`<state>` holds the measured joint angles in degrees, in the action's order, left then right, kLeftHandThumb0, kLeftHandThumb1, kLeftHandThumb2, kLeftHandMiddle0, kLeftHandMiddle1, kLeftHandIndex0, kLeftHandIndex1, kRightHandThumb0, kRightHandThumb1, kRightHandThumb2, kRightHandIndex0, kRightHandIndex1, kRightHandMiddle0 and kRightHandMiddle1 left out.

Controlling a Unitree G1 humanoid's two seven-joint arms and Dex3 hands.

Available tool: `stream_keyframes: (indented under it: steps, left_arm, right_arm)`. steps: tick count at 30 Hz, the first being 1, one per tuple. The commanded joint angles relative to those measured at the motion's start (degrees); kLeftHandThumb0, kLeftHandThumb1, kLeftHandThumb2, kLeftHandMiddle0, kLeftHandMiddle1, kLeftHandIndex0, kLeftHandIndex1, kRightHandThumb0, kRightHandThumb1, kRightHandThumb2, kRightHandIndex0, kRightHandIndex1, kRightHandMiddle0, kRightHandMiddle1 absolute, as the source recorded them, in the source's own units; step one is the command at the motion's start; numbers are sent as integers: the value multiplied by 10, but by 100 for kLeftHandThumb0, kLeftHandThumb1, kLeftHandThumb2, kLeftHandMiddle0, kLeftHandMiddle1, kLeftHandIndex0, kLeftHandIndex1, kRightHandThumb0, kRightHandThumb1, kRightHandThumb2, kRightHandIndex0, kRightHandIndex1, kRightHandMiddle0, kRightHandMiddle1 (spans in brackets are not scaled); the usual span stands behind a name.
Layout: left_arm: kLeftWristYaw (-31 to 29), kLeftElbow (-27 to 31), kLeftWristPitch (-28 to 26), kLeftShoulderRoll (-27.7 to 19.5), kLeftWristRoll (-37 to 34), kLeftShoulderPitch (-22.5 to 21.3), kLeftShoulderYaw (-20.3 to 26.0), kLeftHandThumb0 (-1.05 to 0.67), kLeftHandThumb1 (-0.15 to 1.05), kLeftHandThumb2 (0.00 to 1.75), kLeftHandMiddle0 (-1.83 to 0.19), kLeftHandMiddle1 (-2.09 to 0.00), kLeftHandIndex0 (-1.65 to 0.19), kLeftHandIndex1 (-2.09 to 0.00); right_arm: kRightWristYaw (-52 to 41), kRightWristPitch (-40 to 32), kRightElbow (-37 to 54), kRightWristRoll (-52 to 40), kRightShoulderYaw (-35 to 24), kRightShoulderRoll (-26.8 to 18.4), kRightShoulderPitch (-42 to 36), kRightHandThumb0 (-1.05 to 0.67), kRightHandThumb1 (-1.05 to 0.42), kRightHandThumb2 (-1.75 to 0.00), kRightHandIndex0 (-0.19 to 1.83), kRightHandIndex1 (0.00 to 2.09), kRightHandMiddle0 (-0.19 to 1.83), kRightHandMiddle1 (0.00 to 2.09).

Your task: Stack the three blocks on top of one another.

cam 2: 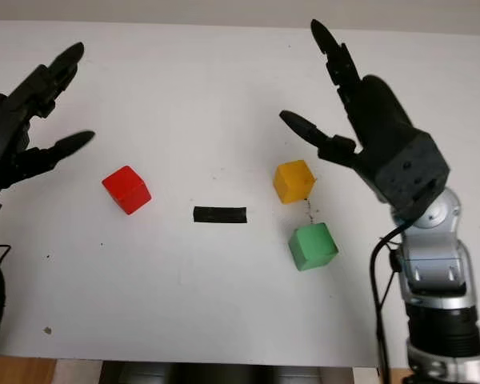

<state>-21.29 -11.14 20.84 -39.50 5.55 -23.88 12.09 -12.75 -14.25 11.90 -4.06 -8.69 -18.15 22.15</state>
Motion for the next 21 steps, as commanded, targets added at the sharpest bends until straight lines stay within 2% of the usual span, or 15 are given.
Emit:
stream_keyframes:
  steps: [1,7,11,15,21]
  left_arm:
    - [-19,7,13,-29,9,-13,-12,-66,87,3,-12,-5,-25,-7]
    - [-82,-32,71,-84,40,-48,-55,-69,82,4,-4,-3,-26,-6]
    - [-105,-22,96,-119,88,-60,-85,-67,80,4,1,-3,-27,-6]
    - [-88,-22,137,-134,138,-66,-101,-68,77,4,-2,-6,-33,-8]
    - [-82,-14,164,-148,173,-71,-114,-62,73,4,-5,-7,-40,-8]
  right_arm:
    - [22,-15,22,-32,-16,38,-17,-77,-105,-70,-19,0,-19,0]
    - [70,-5,33,-63,-17,96,-54,-77,-105,-79,-19,0,-19,0]
    - [81,15,37,-72,-11,117,-73,-77,-105,-79,-19,0,-19,0]
    - [96,16,38,-73,-6,130,-75,-76,-105,-80,-19,0,-19,0]
    - [97,14,38,-78,-8,129,-72,-74,-105,-80,-19,0,-19,0]
